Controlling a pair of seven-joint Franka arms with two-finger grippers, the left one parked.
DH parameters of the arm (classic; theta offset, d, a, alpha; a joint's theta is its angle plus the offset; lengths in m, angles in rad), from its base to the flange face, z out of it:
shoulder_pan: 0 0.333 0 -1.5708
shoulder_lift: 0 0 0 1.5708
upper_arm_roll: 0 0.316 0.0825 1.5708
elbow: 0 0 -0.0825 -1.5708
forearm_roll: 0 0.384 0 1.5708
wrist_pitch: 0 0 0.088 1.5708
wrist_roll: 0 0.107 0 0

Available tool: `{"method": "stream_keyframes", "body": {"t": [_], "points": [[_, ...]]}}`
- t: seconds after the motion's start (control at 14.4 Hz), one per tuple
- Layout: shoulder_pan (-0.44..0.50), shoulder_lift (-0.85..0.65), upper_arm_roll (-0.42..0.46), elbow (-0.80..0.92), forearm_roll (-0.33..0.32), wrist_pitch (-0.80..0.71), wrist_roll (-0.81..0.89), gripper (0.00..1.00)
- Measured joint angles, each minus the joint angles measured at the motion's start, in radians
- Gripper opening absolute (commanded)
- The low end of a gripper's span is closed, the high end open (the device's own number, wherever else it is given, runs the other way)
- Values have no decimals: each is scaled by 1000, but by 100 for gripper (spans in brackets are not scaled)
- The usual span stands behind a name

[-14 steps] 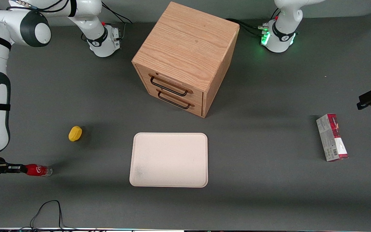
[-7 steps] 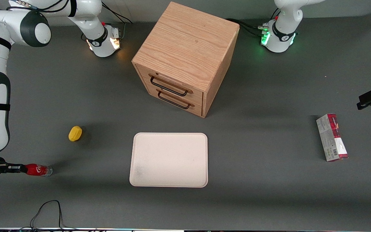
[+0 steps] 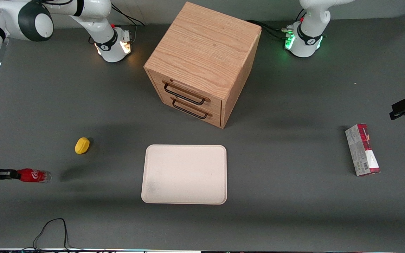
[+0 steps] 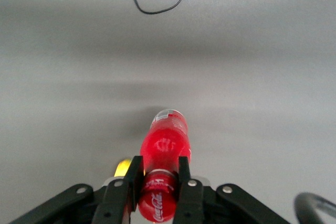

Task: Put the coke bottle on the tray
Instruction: 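Lift the bottle with the right gripper and swing it toward the tray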

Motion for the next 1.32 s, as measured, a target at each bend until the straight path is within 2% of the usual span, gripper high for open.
{"method": "stream_keyframes", "body": {"t": [0.21,0.83,1.04,1.32], "points": [[5,-135,0,-87,0,-46,0,0],[11,-638,-1,-570,-2,-61,0,0],[11,-725,-2,-667,-3,-53,0,0],[28,-739,3,-677,-3,-38,52,0]]}}
